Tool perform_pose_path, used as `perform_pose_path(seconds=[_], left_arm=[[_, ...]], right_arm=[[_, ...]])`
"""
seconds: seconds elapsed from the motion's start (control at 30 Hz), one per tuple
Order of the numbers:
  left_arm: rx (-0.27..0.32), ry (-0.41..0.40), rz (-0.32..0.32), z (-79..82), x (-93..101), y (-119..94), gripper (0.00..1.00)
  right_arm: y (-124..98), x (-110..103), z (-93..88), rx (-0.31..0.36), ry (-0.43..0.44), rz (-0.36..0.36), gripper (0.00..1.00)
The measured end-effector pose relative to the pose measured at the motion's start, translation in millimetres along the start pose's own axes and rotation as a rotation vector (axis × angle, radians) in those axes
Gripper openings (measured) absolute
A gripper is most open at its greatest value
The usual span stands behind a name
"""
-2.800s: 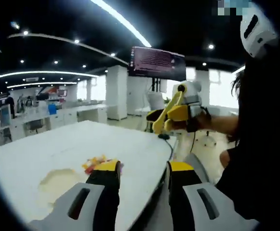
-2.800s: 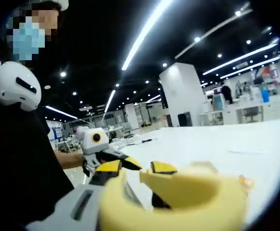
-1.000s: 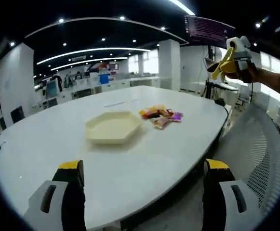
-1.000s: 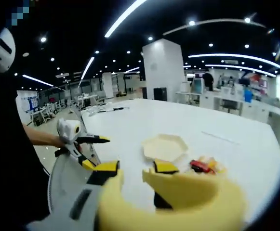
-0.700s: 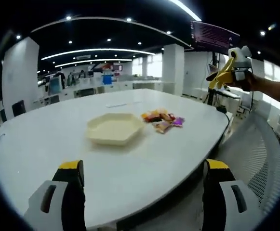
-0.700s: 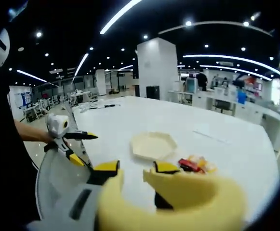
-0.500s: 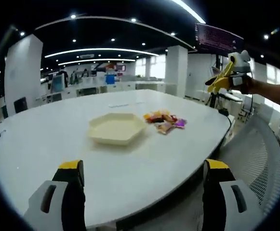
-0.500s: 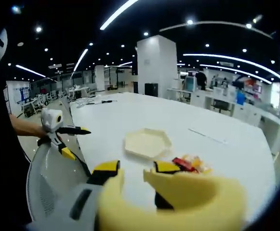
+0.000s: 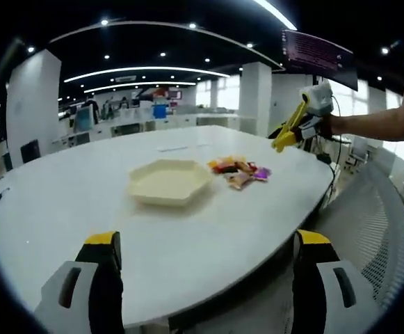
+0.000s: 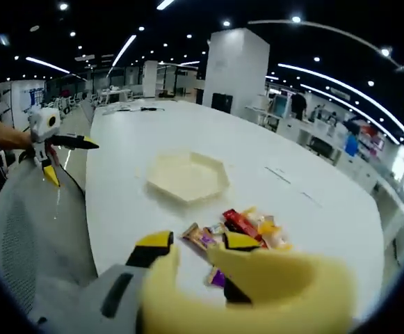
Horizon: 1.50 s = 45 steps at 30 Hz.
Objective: Place the target food into the container with the food tongs after gripping and lifting it, then release it inside without dropping or visibly crushing the food.
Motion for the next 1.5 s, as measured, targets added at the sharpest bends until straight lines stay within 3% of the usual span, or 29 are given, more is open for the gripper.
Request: perform_pose_path(seconds=[0.3, 0.4, 0.87, 1.13, 1.4, 1.5], left_arm=[[0.0, -0.002, -0.001, 0.5, 1.8, 1, 0.99], [-0.003, -0.003, -0.003, 0.1, 2.1, 1, 0.99], [-0.011, -0.016, -0.003, -0.1, 2.9, 0, 0.99], [-0.014, -0.024, -0.002, 0.0, 2.3, 1, 0.97], [-0.021, -0.019, -0.007, -0.5, 2.8, 2, 0.96], [-0.017, -0.024, -0.007, 0.0, 2.9, 2, 0.96]], right_arm=[[45, 12, -12.1, -0.125, -0.123, 0.101, 0.27], [57, 12, -17.9, -0.181, -0.216, 0.144, 0.27], [91, 14, -24.9, -0.319, -0.442, 0.266, 0.27], [102, 21, -34.1, -0.356, -0.384, 0.305, 0.28], [102, 20, -37.8, -0.345, -0.293, 0.296, 0.26], [104, 18, -40.5, -0.353, -0.294, 0.294, 0.25]])
Point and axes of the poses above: the point that each gripper's makers call its tool centre point, and the gripper's own axes: y roughly forward along the fingers, x roughly to its right, z roughly out of its top, the point moved 5 cm from there along -y, roughly backward along the fingers, and after that the axes turned 8 degrees about z, right-handed, at the moved point
